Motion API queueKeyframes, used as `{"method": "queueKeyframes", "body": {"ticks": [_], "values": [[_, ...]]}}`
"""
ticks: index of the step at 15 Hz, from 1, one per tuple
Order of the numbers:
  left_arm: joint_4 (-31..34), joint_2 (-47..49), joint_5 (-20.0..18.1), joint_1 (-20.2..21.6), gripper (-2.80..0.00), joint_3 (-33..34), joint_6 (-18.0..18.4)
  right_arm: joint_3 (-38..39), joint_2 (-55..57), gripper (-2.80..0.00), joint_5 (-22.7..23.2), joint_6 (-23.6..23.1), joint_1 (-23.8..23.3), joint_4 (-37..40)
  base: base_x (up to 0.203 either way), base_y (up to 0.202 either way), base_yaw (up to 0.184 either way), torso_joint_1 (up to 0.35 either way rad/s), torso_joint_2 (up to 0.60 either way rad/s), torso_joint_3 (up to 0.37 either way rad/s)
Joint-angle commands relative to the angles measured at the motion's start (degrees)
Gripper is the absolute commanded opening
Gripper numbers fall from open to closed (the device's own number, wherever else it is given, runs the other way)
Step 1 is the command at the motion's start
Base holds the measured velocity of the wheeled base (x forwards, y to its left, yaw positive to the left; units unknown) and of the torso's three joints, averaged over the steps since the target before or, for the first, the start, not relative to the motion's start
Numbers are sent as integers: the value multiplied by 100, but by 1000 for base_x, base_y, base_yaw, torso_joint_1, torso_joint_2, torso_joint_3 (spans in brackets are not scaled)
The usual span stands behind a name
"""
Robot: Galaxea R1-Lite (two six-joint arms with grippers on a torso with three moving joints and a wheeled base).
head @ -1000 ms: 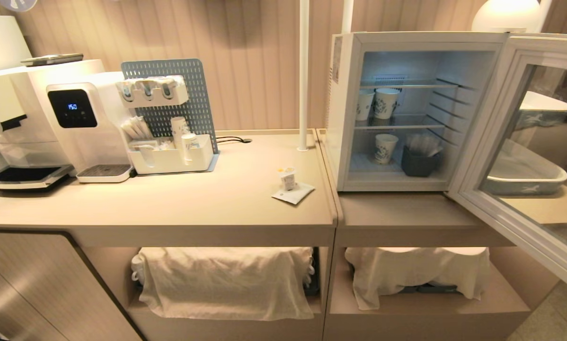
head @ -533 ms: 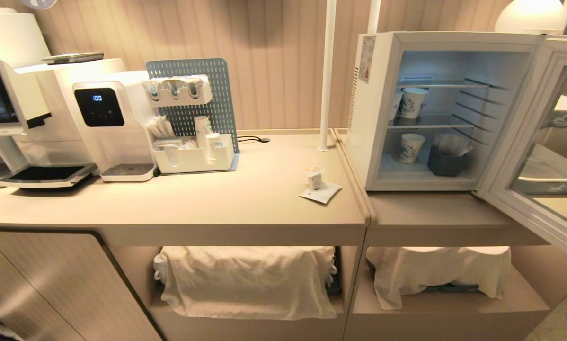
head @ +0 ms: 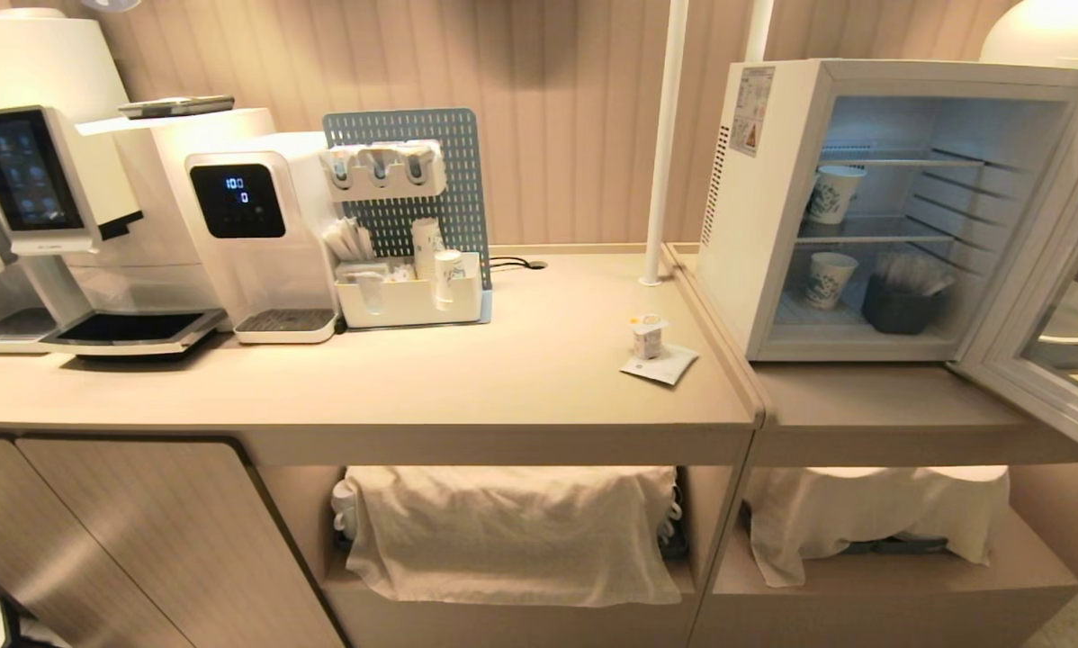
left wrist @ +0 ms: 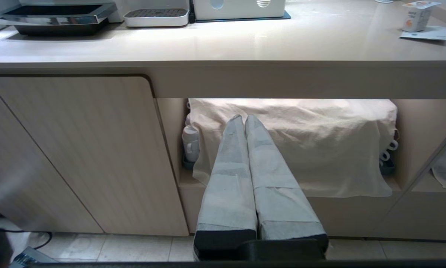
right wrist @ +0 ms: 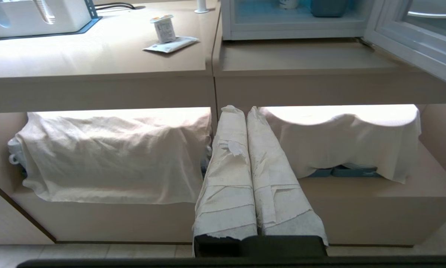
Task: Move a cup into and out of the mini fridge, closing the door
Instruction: Put the yoghurt in the freezer
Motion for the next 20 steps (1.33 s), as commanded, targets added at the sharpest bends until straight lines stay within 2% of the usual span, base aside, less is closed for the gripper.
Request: {"method": "queueKeyframes", "body": {"ticks": [1, 4, 16, 20], "values": [[4, 9, -1, 4, -280, 0, 2, 1, 8, -280, 4, -2, 5, 2, 0, 0, 0, 0, 0, 0], [4, 9, -1, 4, -280, 0, 2, 1, 8, -280, -4, -2, 5, 2, 61, -9, -17, -1, -2, 4], [-4, 9, 0, 4, -280, 9, -15, 1, 8, -280, -1, -2, 5, 2, 184, 0, 0, 3, 2, 3], [-4, 9, 8, 4, -280, 9, -42, 1, 8, -280, -4, -2, 5, 2, 17, 0, 0, -1, 3, 1]]}}
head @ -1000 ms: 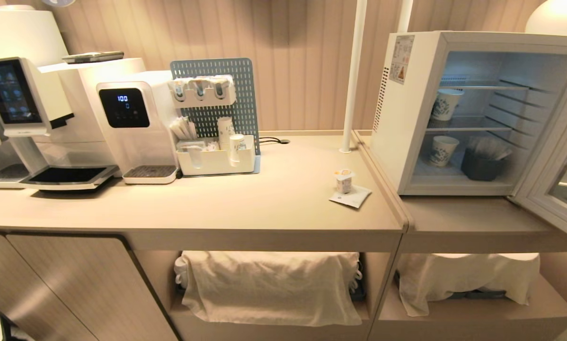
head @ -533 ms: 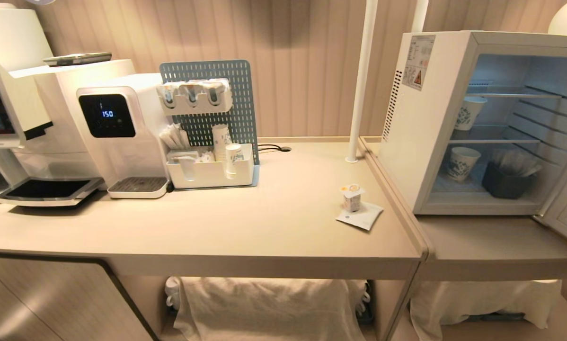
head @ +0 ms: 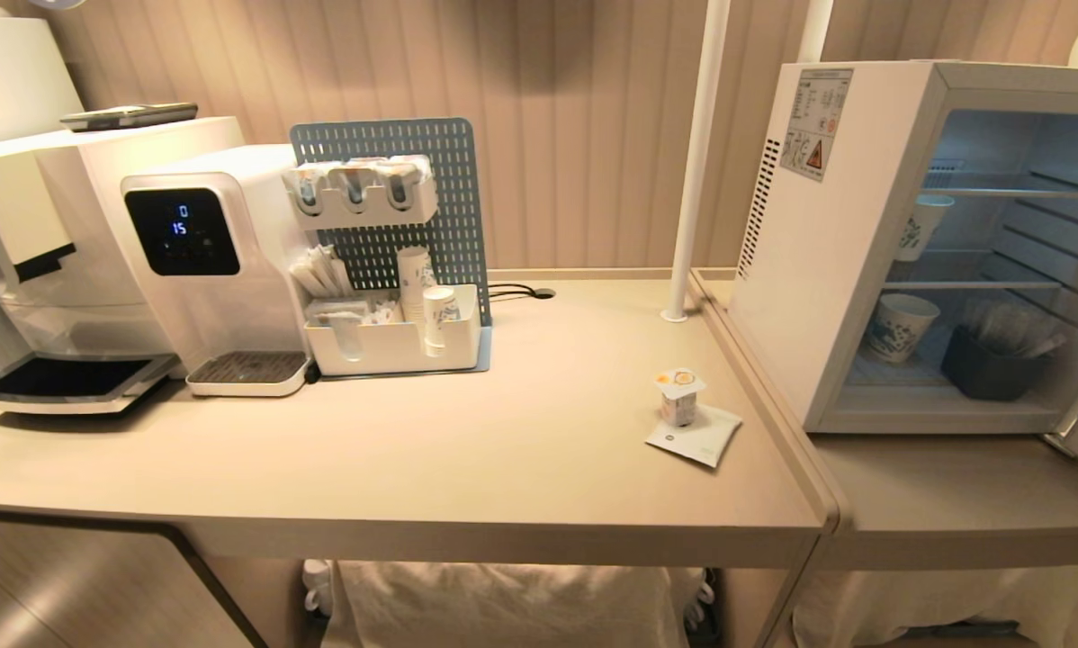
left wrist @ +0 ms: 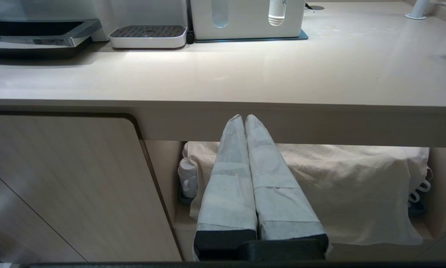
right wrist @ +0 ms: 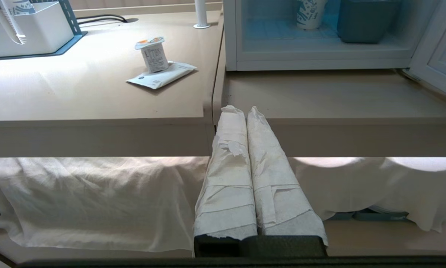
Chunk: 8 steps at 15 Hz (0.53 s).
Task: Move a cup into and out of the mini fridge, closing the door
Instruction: Put the yoghurt in the freezer
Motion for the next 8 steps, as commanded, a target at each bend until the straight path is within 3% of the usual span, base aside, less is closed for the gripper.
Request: {"method": "queueKeyframes", "body": {"ticks": [1, 8], "values": [[-1, 9, 4, 1, -280, 9, 1, 1, 8, -280, -1, -3, 6, 0, 0, 0, 0, 0, 0, 0], [-1, 9, 4, 1, -280, 9, -16, 1, 8, -280, -1, -3, 6, 0, 0, 0, 0, 0, 0, 0]]}}
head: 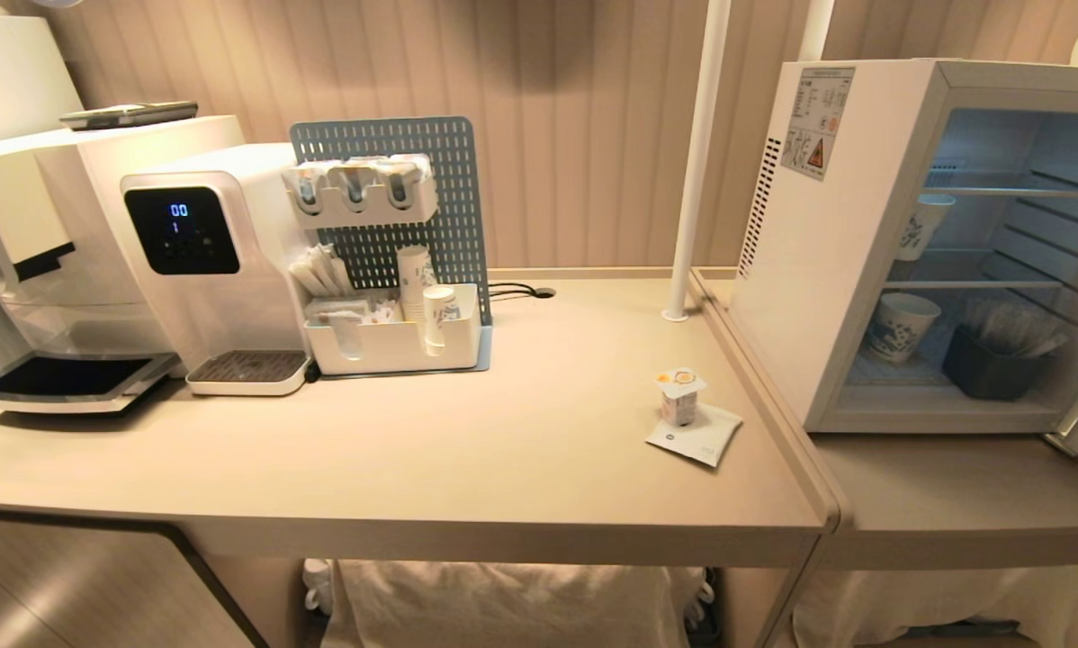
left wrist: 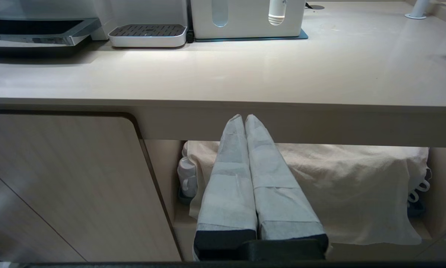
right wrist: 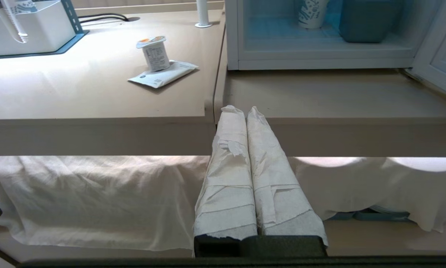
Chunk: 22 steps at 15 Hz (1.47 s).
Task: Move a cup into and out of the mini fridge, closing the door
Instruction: Put the yoghurt in the freezer
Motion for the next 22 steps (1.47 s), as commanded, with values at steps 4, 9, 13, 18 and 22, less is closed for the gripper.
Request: {"method": "queueKeyframes", "body": {"ticks": [4, 9, 13, 18, 22], "values": [[-1, 9, 5, 1, -280, 9, 0, 1, 8, -280, -5, -2, 5, 1, 0, 0, 0, 0, 0, 0], [-1, 9, -4, 1, -280, 0, 9, -1467, 364, -280, -65, 120, 6, 280, 0, 0, 0, 0, 0, 0], [-1, 9, 5, 1, -280, 9, -46, -2605, 2248, -280, 403, 215, 71, 724, 0, 0, 0, 0, 0, 0], [-1, 9, 5, 1, -280, 9, -53, -2783, 4933, -280, 1998, 208, 133, -84, 0, 0, 0, 0, 0, 0], [-1, 9, 5, 1, -280, 9, -62, -2787, 7174, -280, 2752, 212, 559, -1333, 0, 0, 0, 0, 0, 0]]}}
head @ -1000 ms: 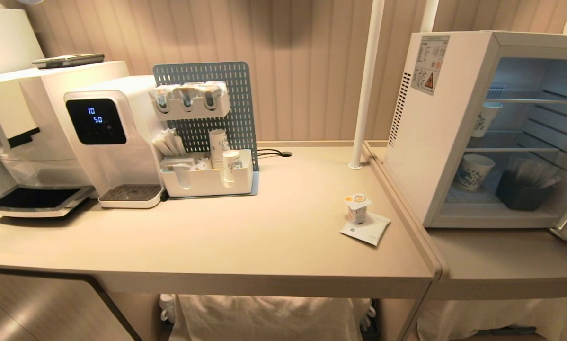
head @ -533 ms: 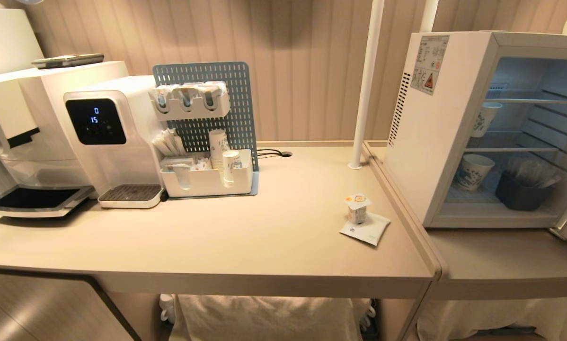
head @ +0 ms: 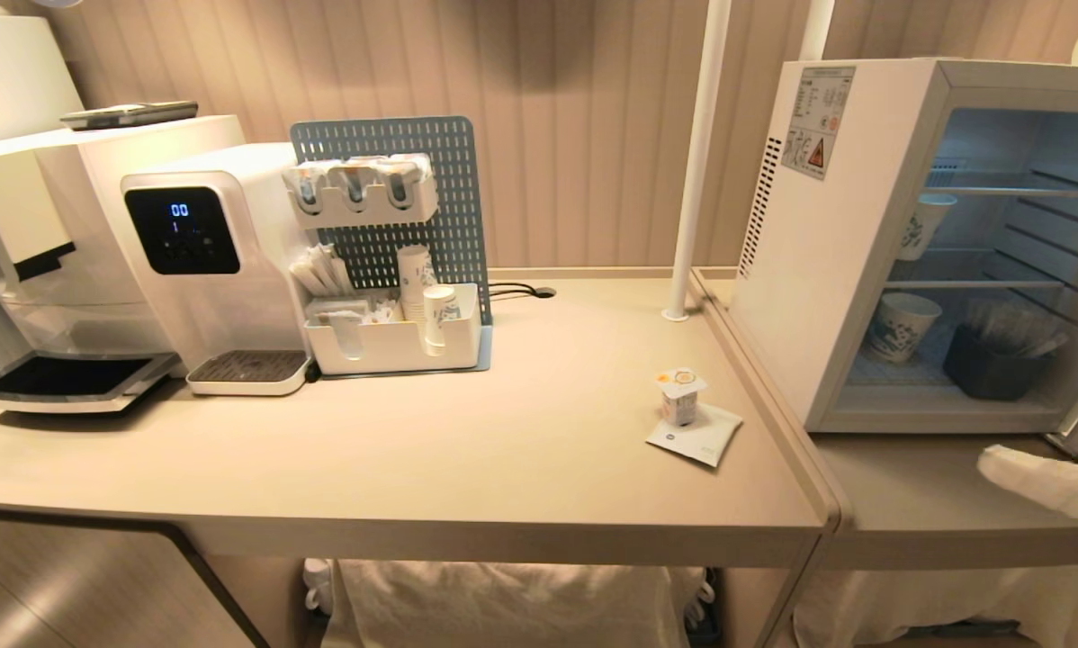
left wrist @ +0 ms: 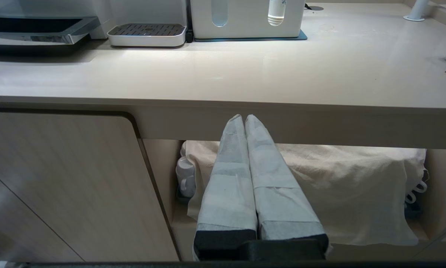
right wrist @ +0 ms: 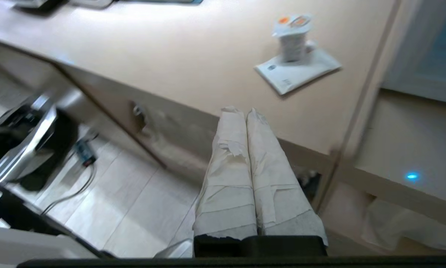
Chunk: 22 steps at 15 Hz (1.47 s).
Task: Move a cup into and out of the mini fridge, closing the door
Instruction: Put the yoghurt in the freezer
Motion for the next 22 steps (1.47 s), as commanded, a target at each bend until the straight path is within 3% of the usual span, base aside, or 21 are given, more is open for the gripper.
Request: {"method": "queueKeyframes", "body": {"ticks": [1, 6, 7, 9, 12, 18, 22], "values": [[-1, 9, 2, 1, -280, 9, -12, -30, 1987, -280, 159, 18, 284, -726, 0, 0, 0, 0, 0, 0], [-1, 9, 2, 1, -280, 9, -39, -614, 4773, -280, -93, 72, 751, -2422, 0, 0, 0, 0, 0, 0], [-1, 9, 2, 1, -280, 9, -39, -971, 5191, 0, -232, 171, 808, -2634, 0, 0, 0, 0, 0, 0], [-1, 9, 2, 1, -280, 9, -39, -1701, 5726, 0, -465, 439, 865, -2908, 0, 0, 0, 0, 0, 0], [-1, 9, 2, 1, -280, 9, -39, -2212, 6321, 0, -1425, 536, 894, -3390, 0, 0, 0, 0, 0, 0], [-1, 9, 2, 1, -280, 9, -39, -1867, 6761, 0, -1948, 513, 962, -4362, 0, 0, 0, 0, 0, 0], [-1, 9, 2, 1, -280, 9, -32, -1425, 6729, 0, -2026, 513, 1150, -4937, 0, 0, 0, 0, 0, 0]]}}
